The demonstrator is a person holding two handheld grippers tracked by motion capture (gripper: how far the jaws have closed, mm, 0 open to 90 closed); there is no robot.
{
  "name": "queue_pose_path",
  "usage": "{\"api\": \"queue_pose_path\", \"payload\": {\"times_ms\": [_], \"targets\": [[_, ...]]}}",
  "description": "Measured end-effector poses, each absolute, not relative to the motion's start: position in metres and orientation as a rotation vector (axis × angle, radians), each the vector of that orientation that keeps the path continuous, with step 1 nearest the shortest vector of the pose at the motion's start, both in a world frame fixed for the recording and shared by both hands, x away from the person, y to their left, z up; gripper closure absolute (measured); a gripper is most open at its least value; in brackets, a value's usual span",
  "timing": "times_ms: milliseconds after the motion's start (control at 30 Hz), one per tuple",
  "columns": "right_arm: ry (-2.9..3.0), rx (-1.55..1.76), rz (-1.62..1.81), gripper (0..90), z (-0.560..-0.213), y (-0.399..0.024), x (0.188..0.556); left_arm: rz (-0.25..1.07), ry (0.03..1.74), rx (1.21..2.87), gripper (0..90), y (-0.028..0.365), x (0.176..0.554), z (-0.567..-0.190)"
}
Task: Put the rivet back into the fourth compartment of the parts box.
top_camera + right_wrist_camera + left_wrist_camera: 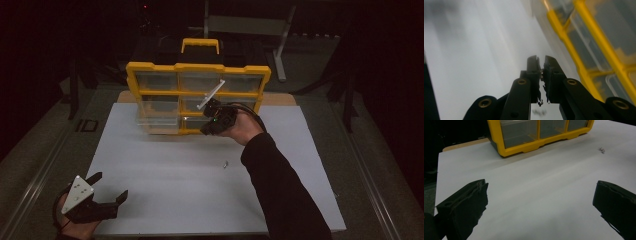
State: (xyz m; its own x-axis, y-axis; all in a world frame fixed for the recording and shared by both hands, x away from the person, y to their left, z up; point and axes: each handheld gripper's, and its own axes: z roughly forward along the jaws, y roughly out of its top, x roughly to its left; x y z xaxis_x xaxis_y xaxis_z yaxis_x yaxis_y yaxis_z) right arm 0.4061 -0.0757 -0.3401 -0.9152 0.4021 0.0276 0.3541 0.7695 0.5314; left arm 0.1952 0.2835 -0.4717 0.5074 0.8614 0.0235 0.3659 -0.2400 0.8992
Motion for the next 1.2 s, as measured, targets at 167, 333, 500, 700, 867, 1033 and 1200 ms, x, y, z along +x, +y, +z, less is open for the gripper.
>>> {"api": "queue_pose_path", "payload": {"times_ms": [167,333,500,700,867,1033,1200], "targets": [[2.812,0.626,0.975,83.1,-0.331,-0.073,0.409,0.671,1.024,1.822,0.5,0.284,0.195,-0.472],[2.726,0.669,1.121,83.1,-0.323,-0.067,0.413,0.67,1.022,1.821,0.4,0.284,0.195,-0.472],[2.647,0.707,1.257,83.1,-0.318,-0.056,0.417,0.671,1.024,1.82,0.4,0.285,0.195,-0.472],[2.563,0.707,1.369,83.2,-0.313,-0.036,0.418,0.672,1.022,1.821,0.4,0.285,0.195,-0.472],[2.531,0.718,1.358,83.1,-0.311,-0.019,0.42,0.673,1.021,1.82,0.5,0.286,0.194,-0.471],[2.539,0.702,1.346,82.4,-0.312,-0.005,0.422,0.674,1.027,1.819,0.5,0.287,0.194,-0.471],[2.566,0.681,1.378,47.3,-0.315,0.002,0.422,0.673,1.027,1.819,0.5,0.287,0.194,-0.471]]}}
